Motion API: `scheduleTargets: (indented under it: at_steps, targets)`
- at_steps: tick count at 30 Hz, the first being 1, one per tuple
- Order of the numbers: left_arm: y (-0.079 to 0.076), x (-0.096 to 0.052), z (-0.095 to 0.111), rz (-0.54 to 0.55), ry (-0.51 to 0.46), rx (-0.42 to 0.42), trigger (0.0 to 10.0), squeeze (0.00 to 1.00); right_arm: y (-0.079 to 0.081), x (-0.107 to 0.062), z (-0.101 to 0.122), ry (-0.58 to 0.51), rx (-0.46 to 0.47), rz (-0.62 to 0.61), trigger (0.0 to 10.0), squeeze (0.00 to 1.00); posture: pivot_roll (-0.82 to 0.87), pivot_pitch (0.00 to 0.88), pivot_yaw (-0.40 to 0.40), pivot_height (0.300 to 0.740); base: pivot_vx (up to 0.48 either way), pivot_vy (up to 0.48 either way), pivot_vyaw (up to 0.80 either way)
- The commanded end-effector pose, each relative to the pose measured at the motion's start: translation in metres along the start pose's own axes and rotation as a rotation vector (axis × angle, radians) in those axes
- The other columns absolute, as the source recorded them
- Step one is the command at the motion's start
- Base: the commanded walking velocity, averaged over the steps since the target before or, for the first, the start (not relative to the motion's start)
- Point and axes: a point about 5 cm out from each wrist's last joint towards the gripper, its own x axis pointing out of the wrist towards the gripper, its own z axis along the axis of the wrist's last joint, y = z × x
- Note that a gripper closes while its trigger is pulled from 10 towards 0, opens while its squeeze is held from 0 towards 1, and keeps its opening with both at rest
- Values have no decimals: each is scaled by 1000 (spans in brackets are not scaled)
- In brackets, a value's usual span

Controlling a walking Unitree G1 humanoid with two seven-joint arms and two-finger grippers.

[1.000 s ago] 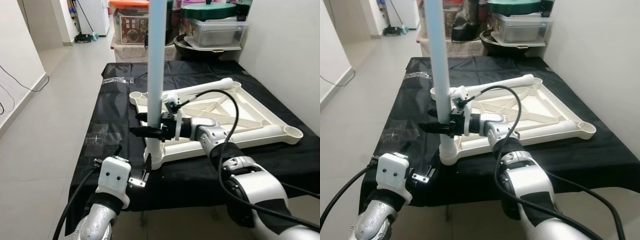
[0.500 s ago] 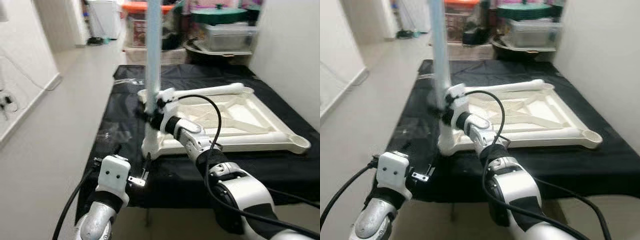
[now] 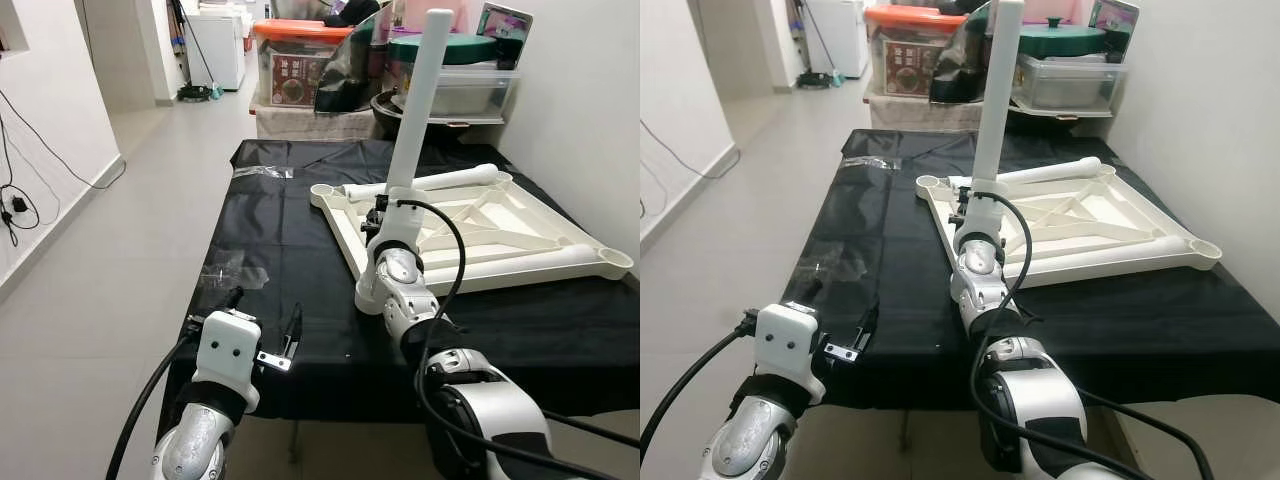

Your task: Building children table

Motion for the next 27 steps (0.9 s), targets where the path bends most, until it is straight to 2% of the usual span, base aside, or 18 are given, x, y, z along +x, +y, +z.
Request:
scheduleTargets:
  at_steps: [1, 2, 5, 6, 7, 8, 10, 11, 13, 14, 15, 18, 19, 20, 22, 25, 26, 27]
  targets:
    - [-1, 1, -4, -8, 9, -4, 10000, 0, 9, -2, -1, 1, 124, 68, 10000, 0, -27, 0, -30, 740, 0, 0, 0]
    - [-1, 1, -4, -7, 9, -5, 10000, 0, 12, -2, 4, -31, 117, 100, 10000, 1000, -27, 0, -30, 740, 0, 0, 0]
    - [-1, 2, -4, -6, 9, -6, 10000, 0, 14, -2, 6, -50, 111, 118, 10000, 1000, -27, 0, -30, 740, 0, 0, 0]
    - [-1, 2, -4, -6, 8, -6, 10000, 0, 15, 0, 11, -62, 126, 176, 10000, 0, -31, 0, -32, 740, 0, 0, 0]
    - [-1, 2, -4, -7, 8, -6, 10000, 0, 18, 1, 15, -56, 163, 299, 10000, 0, -32, 0, -29, 740, 0, 0, 0]
    - [-1, 2, -4, -7, 8, -6, 10000, 0, 18, 1, 15, -56, 163, 299, 10000, 0, -32, 0, -29, 740, 0, 0, 0]
    - [-1, 3, -4, -9, 7, -6, 10000, 0, 24, 0, 20, -32, 203, 565, 10000, 0, -32, 0, -30, 740, 0, 0, 0]
    - [-1, 3, -4, -9, 7, -6, 10000, 0, 24, 0, 20, -32, 203, 565, 10000, 0, -32, 0, -30, 740, 0, 0, 0]
    - [-1, 3, -4, -10, 6, -2, 10000, 0, 27, -8, 15, 49, 142, 883, 10000, 0, -29, 0, -33, 740, 0, 0, 0]
    - [-1, 3, -5, -10, 5, 0, 10000, 0, 26, -11, 13, 83, 131, 990, 10000, 0, -29, 0, -33, 740, 0, 0, 0]
    - [-1, 3, -5, -10, 5, 0, 10000, 0, 26, -11, 13, 83, 131, 990, 10000, 0, -29, 0, -33, 740, 0, 0, 0]
    - [0, 3, -5, -7, 6, 5, 10000, 0, 25, -25, 8, 171, 42, 1307, 10000, 0, -29, 0, -33, 740, 0, 0, 0]
    - [1, 3, -5, -6, 6, 6, 10000, 0, 25, -28, 7, 191, 18, 1378, 10000, 0, -29, 0, -33, 740, 0, 0, 0]
    - [1, 3, -5, -6, 6, 6, 10000, 0, 25, -28, 7, 191, 18, 1378, 10000, 0, -29, 0, -33, 740, 0, 0, 0]
    - [2, 3, -5, -3, 7, 10, 10000, 0, 32, -35, 4, 237, -21, 1495, 10000, 0, -12, 0, -43, 740, 0, 0, 0]
    - [2, 3, -5, -2, 7, 11, 10000, 0, 40, -40, 0, 276, -43, 1565, 10000, 0, -12, 0, -43, 740, 0, 0, 0]
    - [2, 3, -5, -1, 7, 11, 10000, 0, 44, -42, -4, 292, -62, 1579, 1765, 0, -12, 0, -43, 740, 0, 0, 0]
    - [2, 3, -5, 0, 6, 12, 10000, 0, 46, -44, -6, 302, -74, 1587, 1765, 0, -12, 0, -43, 740, 0, 0, 0]
